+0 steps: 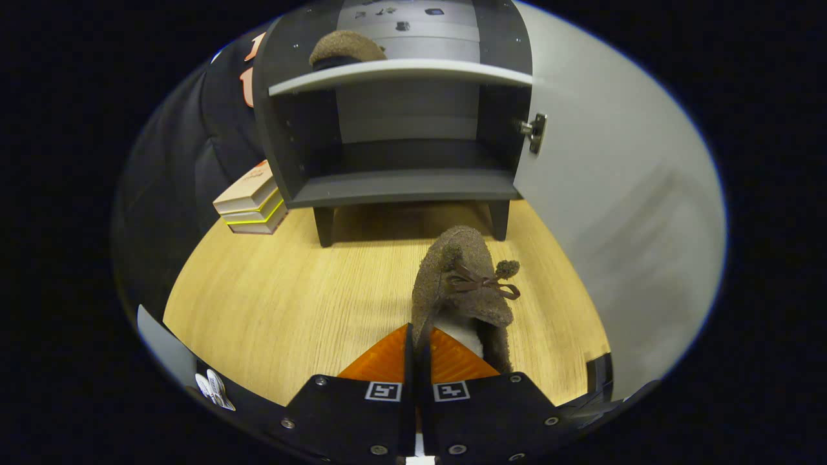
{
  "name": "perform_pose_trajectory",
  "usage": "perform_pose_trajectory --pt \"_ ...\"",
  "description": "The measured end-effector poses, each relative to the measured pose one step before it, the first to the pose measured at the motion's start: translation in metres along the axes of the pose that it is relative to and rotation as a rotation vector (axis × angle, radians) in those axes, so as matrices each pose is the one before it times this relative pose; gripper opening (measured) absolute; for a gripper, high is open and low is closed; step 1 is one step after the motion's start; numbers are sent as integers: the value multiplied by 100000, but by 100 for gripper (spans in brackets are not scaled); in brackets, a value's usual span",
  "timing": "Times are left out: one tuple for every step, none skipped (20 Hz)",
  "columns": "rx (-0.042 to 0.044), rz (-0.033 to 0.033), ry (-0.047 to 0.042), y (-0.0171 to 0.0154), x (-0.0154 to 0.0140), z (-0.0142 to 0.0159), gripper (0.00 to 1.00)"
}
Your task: Open the shoe cabinet door, grab the shoes and put them into the shoe cabinet, then close the shoe cabinet door.
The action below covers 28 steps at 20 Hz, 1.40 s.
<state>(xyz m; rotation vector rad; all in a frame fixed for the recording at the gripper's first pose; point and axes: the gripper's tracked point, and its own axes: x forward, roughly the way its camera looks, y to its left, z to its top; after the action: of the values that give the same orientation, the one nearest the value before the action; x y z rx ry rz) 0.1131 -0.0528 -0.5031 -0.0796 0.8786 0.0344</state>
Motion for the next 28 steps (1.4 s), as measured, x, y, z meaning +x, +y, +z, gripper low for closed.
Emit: perform_pose_trajectory --pt "-1503 -540 -2068 116 -1207 1176 4" --pt "-1315 -465 -2198 197 -1498 835 4" --pt "-757 157 -2027 443 -977 1012 4" --pt "-599 270 -1862 267 -1151 945 4" --pt "-616 -35 -1752 301 -980 986 3" --pt "-493 -311 -1784 305 -862 794 3" --pt "-26 -62 -1682 259 -906 986 3" --pt "585 217 -1540 123 -1016 1002 4" --pt "758 652 -1308 249 -881 1065 4" --pt "817 526 -1354 123 -719 1121 4" --pt "705 309 -1304 32 -482 1209 3" --pt "682 -22 -1582 -40 -255 1248 4" --pt "273 154 -1502 0 -183 1346 4" --pt "-291 426 -1220 -17 -85 1243 4" --pt "-753 401 -587 -9 90 1047 4" --pt "-773 190 -405 -23 238 858 4" --pt "-746 171 -513 -115 446 898 4" --pt "-640 355 -646 -144 637 1009 4" --pt "-540 194 -118 -204 670 1000 3" --pt "-13 302 176 -206 780 995 3" --pt "133 440 214 -238 936 1002 4" --pt "277 450 655 -372 1063 1008 4" --pt "388 546 -89 -322 1097 1048 4" --pt "235 585 -66 -365 1139 1081 3" --pt "-186 514 -29 -429 1139 997 3" --pt "-321 309 -35 -273 1199 852 4" --pt "-536 165 24 -307 1247 859 4" --pt "-661 -41 151 -333 1220 757 4"
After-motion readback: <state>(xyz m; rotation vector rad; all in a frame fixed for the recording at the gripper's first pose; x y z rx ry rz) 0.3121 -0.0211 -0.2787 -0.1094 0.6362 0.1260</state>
